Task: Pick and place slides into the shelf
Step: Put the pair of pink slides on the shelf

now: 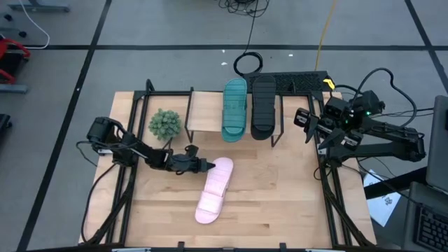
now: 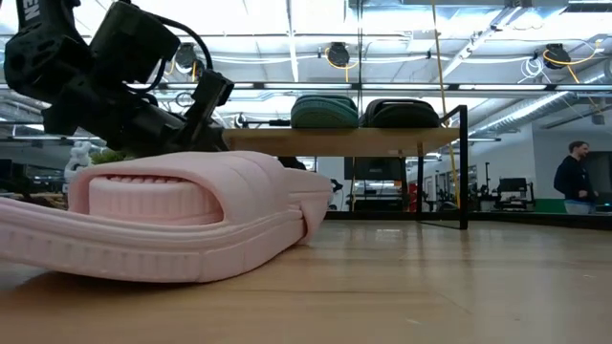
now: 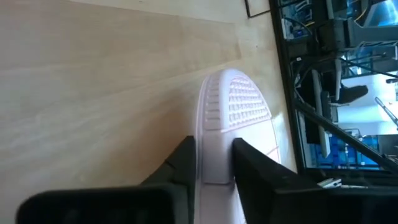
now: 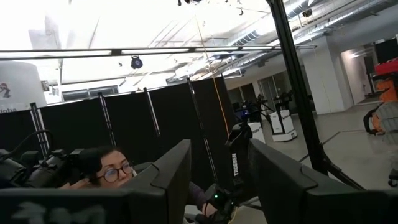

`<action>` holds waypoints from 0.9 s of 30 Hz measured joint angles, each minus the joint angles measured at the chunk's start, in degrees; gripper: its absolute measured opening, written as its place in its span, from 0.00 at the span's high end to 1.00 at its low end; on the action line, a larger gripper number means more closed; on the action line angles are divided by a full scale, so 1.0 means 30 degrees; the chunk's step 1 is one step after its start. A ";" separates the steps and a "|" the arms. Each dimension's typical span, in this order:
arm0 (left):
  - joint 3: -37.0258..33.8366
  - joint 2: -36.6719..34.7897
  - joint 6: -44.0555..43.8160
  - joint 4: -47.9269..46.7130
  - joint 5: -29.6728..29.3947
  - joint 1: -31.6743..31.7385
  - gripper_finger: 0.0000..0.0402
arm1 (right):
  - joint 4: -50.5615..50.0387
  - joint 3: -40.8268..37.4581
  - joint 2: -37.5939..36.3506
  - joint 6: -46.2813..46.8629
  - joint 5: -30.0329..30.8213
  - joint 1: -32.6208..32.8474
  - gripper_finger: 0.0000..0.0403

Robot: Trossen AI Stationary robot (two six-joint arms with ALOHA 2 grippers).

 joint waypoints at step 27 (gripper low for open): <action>-0.0022 -0.0065 -0.4922 -0.1393 -0.7204 -0.4038 0.97 | -0.0005 0.0000 0.0000 0.0066 0.0004 -0.0002 0.62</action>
